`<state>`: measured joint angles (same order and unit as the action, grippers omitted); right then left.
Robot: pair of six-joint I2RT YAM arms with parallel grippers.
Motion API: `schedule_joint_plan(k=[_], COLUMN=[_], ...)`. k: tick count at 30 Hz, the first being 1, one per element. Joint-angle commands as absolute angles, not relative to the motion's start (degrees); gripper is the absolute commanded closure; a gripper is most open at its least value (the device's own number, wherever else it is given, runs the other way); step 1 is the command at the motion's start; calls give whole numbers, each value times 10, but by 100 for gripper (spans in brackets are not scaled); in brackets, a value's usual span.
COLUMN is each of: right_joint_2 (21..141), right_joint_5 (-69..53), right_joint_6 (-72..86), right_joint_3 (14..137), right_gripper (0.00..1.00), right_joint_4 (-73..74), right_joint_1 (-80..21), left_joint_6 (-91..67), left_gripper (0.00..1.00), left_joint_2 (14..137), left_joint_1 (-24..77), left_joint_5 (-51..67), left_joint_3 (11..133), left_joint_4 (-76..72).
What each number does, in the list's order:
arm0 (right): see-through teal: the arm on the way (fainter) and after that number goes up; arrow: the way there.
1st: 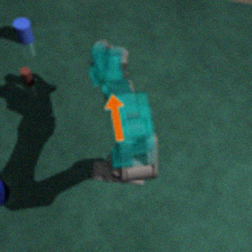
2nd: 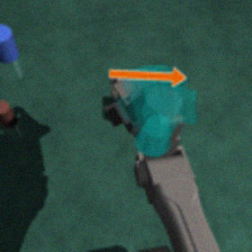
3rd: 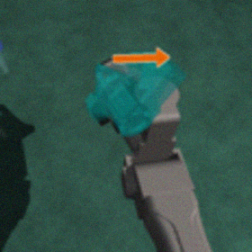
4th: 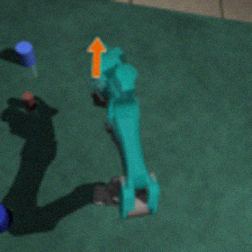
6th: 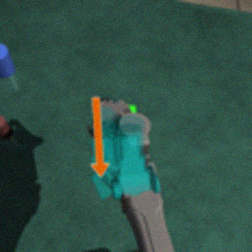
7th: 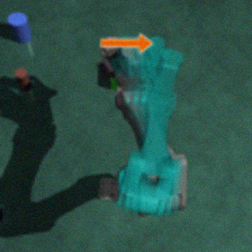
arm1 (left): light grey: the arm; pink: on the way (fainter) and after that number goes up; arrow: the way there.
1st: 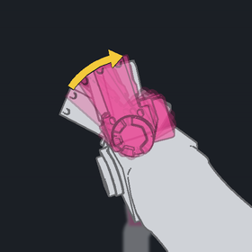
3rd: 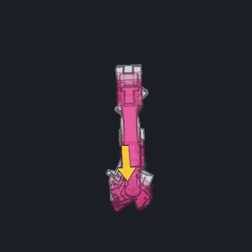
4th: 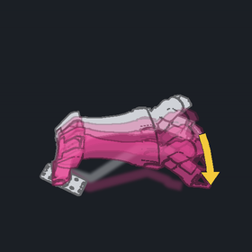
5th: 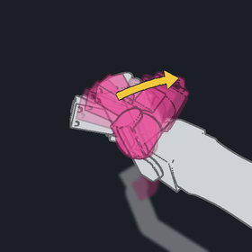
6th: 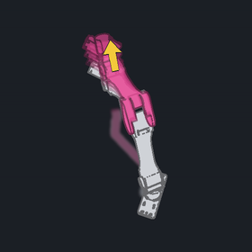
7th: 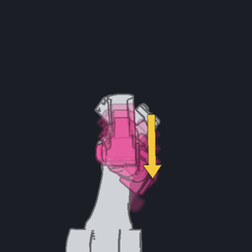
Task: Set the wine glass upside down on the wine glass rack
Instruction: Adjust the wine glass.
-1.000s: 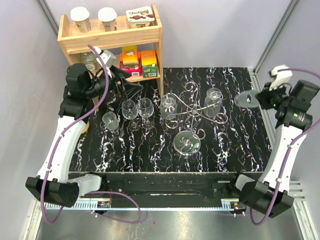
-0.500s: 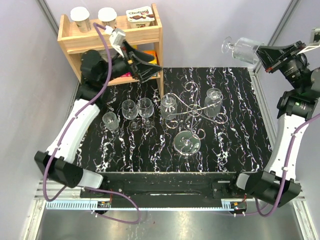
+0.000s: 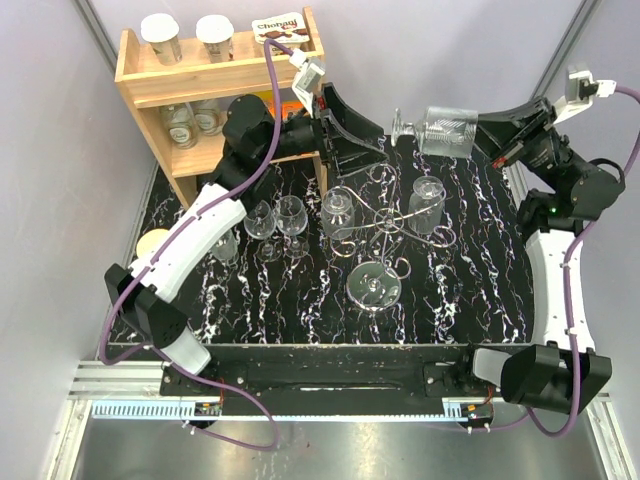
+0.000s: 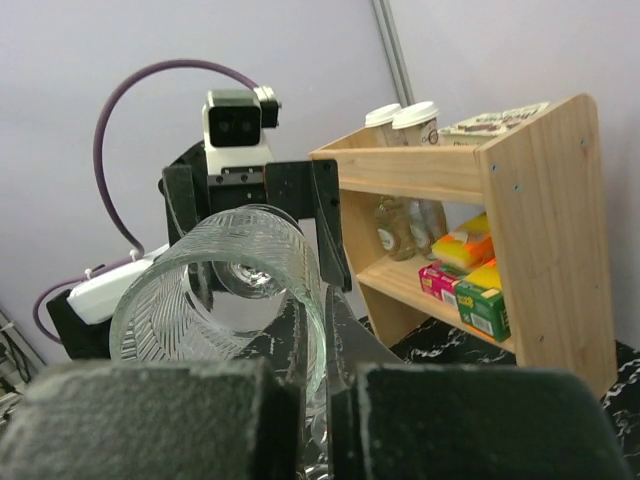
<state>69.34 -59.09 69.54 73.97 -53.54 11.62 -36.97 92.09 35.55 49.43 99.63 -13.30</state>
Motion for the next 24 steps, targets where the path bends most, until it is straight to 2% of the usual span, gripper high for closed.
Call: schedule_joint_plan(k=[1, 13, 24], right_joint_2=[669, 653, 646], right_joint_5=[-591, -608, -606], right_joint_6=[728, 708, 700], right_joint_3=[702, 633, 604], right_gripper=[100, 100, 100], right_joint_4=[-592, -586, -593], right_joint_1=[105, 73, 60], left_joint_6=[-395, -349, -336], left_gripper=[1, 1, 29], left_joint_2=[896, 910, 898], left_joint_1=[352, 373, 378], left_joint_5=[529, 526, 533], left_joint_3=[984, 972, 930], left_joint_4=[-199, -162, -156])
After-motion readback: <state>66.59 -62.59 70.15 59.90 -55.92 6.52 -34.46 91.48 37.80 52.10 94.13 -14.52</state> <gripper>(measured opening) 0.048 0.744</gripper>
